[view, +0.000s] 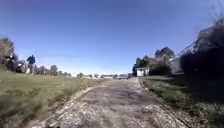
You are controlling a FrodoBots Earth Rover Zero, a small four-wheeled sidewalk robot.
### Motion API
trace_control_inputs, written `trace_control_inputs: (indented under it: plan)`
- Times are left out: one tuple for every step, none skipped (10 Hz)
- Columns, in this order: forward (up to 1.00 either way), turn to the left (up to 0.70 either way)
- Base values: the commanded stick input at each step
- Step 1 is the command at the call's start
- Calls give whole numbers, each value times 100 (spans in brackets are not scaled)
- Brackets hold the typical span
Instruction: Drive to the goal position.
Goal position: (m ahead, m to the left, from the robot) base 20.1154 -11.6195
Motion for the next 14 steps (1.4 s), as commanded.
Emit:
trace_control_inputs:
  plan:
    - [50, 0]
    - [50, 0]
    - [50, 0]
    - [50, 0]
    - [50, 0]
    - [50, 0]
    - [50, 0]
    - [50, 0]
    - [50, 0]
    - [50, 0]
    - [50, 0]
    - [50, 0]
    - [50, 0]
    - [50, 0]
